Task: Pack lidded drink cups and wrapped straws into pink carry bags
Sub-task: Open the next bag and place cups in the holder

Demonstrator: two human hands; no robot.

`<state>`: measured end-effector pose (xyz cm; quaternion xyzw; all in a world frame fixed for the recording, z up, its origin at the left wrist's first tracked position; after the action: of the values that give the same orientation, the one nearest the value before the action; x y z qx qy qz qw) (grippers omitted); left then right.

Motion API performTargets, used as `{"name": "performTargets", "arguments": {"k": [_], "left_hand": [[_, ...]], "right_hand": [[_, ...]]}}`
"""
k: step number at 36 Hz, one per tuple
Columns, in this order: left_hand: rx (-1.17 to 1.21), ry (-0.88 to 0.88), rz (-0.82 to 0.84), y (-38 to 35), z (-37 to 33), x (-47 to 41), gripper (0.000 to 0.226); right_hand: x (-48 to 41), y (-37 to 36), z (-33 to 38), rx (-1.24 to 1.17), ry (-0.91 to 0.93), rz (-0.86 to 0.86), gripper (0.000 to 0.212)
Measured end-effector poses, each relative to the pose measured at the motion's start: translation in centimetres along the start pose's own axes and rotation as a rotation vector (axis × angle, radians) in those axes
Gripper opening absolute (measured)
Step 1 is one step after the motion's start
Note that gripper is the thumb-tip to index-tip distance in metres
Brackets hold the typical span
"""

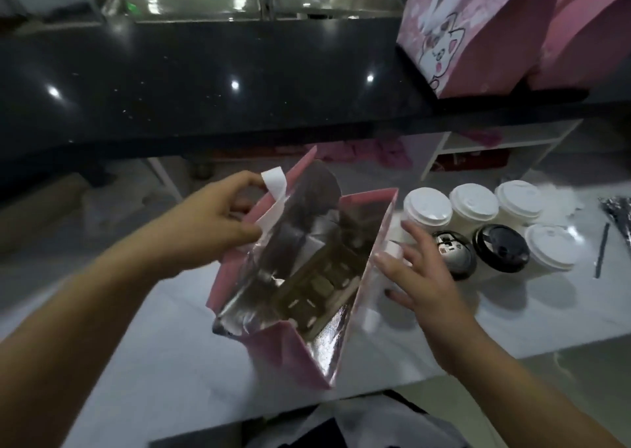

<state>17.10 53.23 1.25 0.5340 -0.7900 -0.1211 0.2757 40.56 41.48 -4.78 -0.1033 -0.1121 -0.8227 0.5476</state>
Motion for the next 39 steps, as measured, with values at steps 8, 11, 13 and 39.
{"name": "performTargets", "arguments": {"k": [8,11,13,39], "left_hand": [[0.587,0.169,-0.370,-3.5,2.7,4.4,0.038],[0.710,0.195,-0.445,-5.9,2.9,5.4,0.034],[0.744,0.217,-0.476,-7.4,2.8,5.8,0.033],[-0.215,0.173,-0.471,-8.7,-3.6,9.2,0.085]], "right_hand": [[-4.1,-1.9,2.2,0.170,0.085,0.082,0.075],[-5.6,-1.6,3.2,0.190,0.127,0.061,0.071],[-6.4,-1.0,3.5,0.195,0.163,0.066,0.065],[-22.2,8.9,2.1,1.530,0.461,0.634,0.088]]}}
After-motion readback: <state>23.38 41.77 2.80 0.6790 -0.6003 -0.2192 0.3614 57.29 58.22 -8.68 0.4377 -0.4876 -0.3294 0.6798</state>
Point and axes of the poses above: each hand's wrist, its own x-axis away from the middle knuckle, its own y-axis out of the back of the hand, z = x × y, the point moved 4 cm from there along -x, towards the middle knuckle, and after that the axes turned 8 degrees about -z, right-handed, at the moved point
